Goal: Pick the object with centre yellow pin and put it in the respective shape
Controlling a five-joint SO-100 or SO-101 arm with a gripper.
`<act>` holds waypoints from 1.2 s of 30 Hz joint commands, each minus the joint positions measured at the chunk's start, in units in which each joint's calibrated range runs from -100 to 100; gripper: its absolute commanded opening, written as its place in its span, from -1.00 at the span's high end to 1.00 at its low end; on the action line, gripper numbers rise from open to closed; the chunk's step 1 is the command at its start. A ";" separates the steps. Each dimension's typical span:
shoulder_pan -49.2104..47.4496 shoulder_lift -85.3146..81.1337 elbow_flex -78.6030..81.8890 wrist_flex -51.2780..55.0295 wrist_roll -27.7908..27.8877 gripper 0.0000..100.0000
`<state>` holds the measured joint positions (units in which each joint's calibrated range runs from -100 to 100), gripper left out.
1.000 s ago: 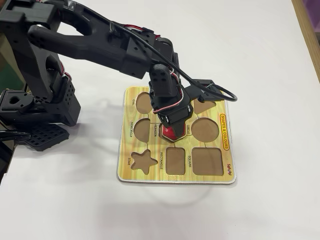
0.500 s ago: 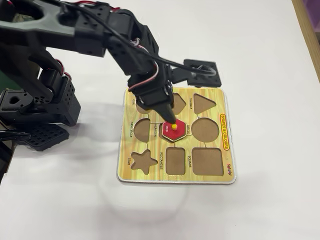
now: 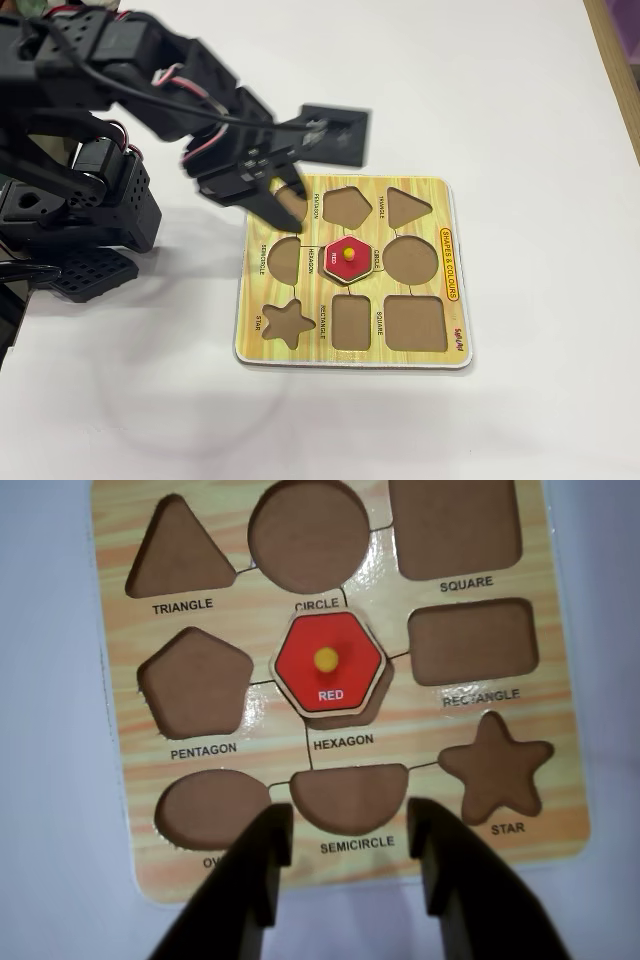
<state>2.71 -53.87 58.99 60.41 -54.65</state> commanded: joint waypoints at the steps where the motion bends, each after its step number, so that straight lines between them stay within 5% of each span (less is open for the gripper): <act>1: -0.47 -10.49 5.49 -0.77 -1.15 0.73; 13: -0.47 -45.13 26.98 -0.77 -2.62 0.73; 19: -0.47 -44.63 39.66 -0.60 -2.62 0.74; 36: -0.27 -44.46 40.20 14.61 -1.94 0.73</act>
<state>2.15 -98.80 98.92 73.61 -56.84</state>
